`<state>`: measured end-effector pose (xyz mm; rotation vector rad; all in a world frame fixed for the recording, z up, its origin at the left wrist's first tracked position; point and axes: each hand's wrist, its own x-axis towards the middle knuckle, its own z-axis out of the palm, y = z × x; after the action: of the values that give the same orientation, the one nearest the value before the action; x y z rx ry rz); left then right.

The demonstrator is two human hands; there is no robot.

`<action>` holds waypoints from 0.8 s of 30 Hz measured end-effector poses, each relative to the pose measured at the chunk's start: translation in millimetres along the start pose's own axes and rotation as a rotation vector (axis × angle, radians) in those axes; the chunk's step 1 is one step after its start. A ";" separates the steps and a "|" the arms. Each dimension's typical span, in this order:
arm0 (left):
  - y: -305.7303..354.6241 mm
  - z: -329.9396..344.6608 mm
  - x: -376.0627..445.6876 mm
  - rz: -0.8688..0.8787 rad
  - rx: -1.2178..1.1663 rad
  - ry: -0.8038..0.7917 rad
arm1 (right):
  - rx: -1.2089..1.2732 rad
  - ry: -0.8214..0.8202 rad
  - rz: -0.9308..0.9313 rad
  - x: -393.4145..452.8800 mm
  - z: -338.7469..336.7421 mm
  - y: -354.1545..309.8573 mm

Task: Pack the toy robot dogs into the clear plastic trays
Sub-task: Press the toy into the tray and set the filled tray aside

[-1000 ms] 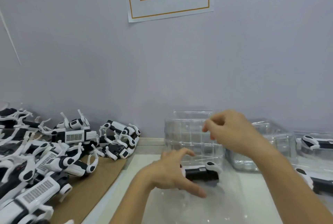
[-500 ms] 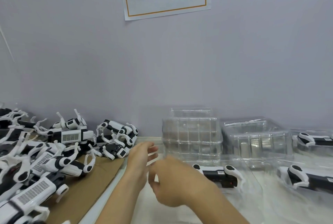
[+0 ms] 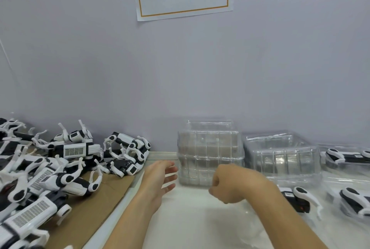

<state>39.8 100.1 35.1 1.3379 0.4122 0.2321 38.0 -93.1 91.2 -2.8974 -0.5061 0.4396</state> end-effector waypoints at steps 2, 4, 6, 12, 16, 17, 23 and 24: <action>-0.5 0.2 0.0 -0.002 0.005 -0.004 | 0.000 -0.046 0.071 -0.7 -7.7 12.8; -1.5 0.2 -0.2 -0.006 0.009 -0.010 | 0.009 -0.063 0.152 -2.5 -14.5 27.4; -2.5 0.5 0.1 -0.008 0.014 -0.018 | 0.024 -0.064 0.232 -5.1 -20.3 44.0; -3.7 0.1 1.3 -0.002 0.025 -0.027 | 0.090 0.030 0.424 -9.6 -32.5 96.2; -4.0 0.0 1.0 0.000 0.028 -0.029 | 0.089 0.093 0.483 -11.7 -31.3 116.7; -3.7 0.3 1.1 0.000 0.029 -0.029 | 0.100 0.092 0.494 -12.3 -30.2 120.5; -3.6 1.0 0.6 -0.002 0.028 -0.031 | 0.102 0.154 0.500 -8.5 -33.0 122.5; -3.7 0.9 0.6 -0.002 0.027 -0.031 | 0.093 0.201 0.481 -6.4 -34.3 119.0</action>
<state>40.4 98.7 31.5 1.3659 0.3920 0.2049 79.3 -209.7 99.9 -2.9083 0.2424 0.2157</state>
